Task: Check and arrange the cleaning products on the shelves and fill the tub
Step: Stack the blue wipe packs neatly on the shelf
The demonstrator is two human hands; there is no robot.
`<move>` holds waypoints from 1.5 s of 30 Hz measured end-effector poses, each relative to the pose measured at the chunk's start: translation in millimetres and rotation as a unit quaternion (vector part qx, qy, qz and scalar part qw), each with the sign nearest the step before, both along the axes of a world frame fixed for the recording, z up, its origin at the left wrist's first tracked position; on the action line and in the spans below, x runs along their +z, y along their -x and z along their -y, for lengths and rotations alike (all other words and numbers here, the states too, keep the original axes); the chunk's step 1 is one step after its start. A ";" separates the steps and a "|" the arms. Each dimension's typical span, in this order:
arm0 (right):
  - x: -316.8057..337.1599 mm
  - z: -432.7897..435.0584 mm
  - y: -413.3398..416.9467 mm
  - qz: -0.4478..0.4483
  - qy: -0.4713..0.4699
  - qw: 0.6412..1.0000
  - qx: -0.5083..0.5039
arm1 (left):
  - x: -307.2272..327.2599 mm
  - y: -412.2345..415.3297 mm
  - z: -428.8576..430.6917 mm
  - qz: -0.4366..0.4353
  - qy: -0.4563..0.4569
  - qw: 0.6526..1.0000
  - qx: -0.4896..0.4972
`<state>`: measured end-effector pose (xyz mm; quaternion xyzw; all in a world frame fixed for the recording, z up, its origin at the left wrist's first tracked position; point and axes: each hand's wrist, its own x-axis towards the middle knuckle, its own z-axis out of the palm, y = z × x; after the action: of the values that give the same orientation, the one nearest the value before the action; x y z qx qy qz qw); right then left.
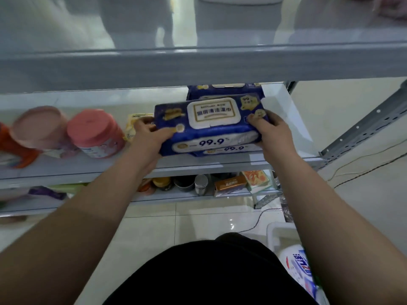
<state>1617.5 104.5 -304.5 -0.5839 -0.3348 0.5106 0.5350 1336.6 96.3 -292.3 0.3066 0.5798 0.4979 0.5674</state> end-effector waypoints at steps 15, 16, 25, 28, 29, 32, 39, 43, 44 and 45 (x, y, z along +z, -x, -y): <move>-3.0 103.6 141.0 -0.218 0.021 0.959 0.178 | -14.2 126.6 134.6 0.236 0.227 0.944 -0.038; -2.8 108.6 155.3 -0.224 0.017 0.961 0.161 | -11.2 128.7 141.9 0.239 0.247 0.938 -0.055; 5.2 137.2 220.6 -0.177 0.061 0.982 -0.028 | 2.2 166.3 164.3 -0.396 -0.072 0.902 -0.158; 11.9 149.9 249.4 -0.141 0.065 0.987 -0.027 | -6.6 143.0 177.8 -0.557 -0.120 0.783 -0.248; 14.1 155.0 257.8 -0.132 0.055 0.990 -0.016 | -13.1 137.5 181.0 -0.570 -0.135 0.778 -0.226; 17.0 164.0 264.6 -0.107 0.022 0.991 0.075 | -21.6 154.5 179.3 -0.453 -0.150 0.867 -0.144; 23.8 167.7 261.2 0.011 0.152 0.943 0.296 | -9.6 179.3 203.4 0.095 -0.019 0.991 -0.087; 34.0 169.7 271.8 -0.045 0.188 0.935 0.297 | -3.0 168.8 209.5 0.208 0.014 0.977 -0.054; 33.5 168.7 272.4 -0.043 0.175 0.937 0.299 | -2.5 170.4 209.0 0.216 0.017 0.975 -0.049; 34.0 168.6 273.7 -0.039 0.161 0.940 0.299 | -2.9 172.9 207.9 0.218 0.021 0.975 -0.044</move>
<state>1343.7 -64.1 -270.5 -0.5148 -0.3863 0.7166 0.2688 1163.7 -111.5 -295.2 0.2041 0.4387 0.5149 0.7077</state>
